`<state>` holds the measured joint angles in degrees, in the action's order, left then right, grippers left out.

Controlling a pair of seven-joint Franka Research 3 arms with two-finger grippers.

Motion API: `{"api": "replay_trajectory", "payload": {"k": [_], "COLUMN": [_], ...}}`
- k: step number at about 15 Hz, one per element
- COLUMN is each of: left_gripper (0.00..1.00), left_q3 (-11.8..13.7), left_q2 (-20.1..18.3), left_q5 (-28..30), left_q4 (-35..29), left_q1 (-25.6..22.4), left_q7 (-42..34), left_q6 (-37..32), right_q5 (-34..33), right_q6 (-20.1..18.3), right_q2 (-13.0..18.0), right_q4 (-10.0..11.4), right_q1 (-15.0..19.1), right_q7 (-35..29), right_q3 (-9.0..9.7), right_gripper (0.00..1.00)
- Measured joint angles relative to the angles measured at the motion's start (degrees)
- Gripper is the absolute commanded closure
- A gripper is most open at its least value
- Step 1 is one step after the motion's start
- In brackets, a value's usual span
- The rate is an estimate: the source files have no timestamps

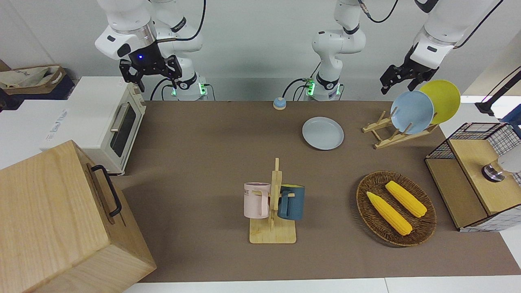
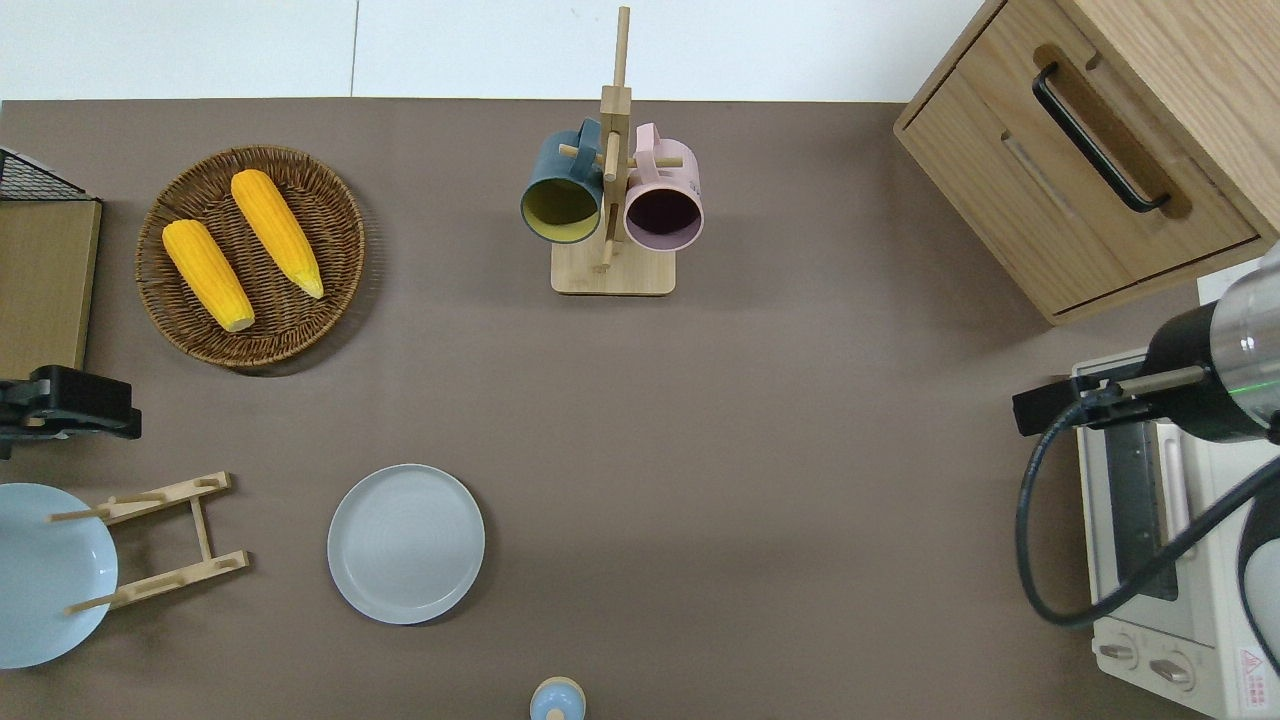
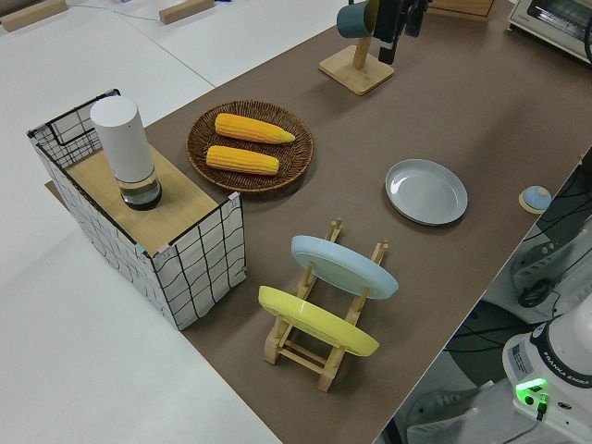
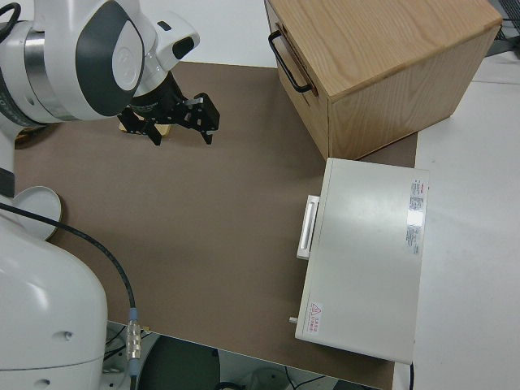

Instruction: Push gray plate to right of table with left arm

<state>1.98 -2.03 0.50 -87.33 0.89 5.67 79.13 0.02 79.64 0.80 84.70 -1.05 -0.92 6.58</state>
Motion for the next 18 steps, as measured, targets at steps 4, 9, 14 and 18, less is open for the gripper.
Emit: {"api": "replay_trajectory", "payload": {"k": [4, 9, 14, 18], "left_gripper": [0.0, 0.0, 0.0, 0.0], "left_q3": [0.2, 0.2, 1.6, 1.8], "left_q2": [0.0, 0.1, 0.6, 0.5], "left_q5": [0.0, 0.0, 0.0, 0.0], "left_q4": [0.0, 0.0, -0.4, -4.5], "left_q1": [-0.1, -0.2, 0.0, 0.1], "left_q7": [0.0, 0.0, -0.1, -0.1], "left_q6": [0.0, 0.0, 0.4, 2.0], "right_q5": [0.0, 0.0, 0.0, 0.0], "right_q6": [0.0, 0.0, 0.0, 0.0], "right_q2": [0.0, 0.0, 0.0, 0.0], "right_q4": [0.0, 0.0, 0.0, 0.0], "right_q1": [0.0, 0.0, 0.0, 0.0], "right_q7": [0.0, 0.0, 0.0, 0.0], "right_q3": [0.0, 0.0, 0.0, 0.0], "right_gripper": [0.017, 0.017, 0.017, 0.017]}}
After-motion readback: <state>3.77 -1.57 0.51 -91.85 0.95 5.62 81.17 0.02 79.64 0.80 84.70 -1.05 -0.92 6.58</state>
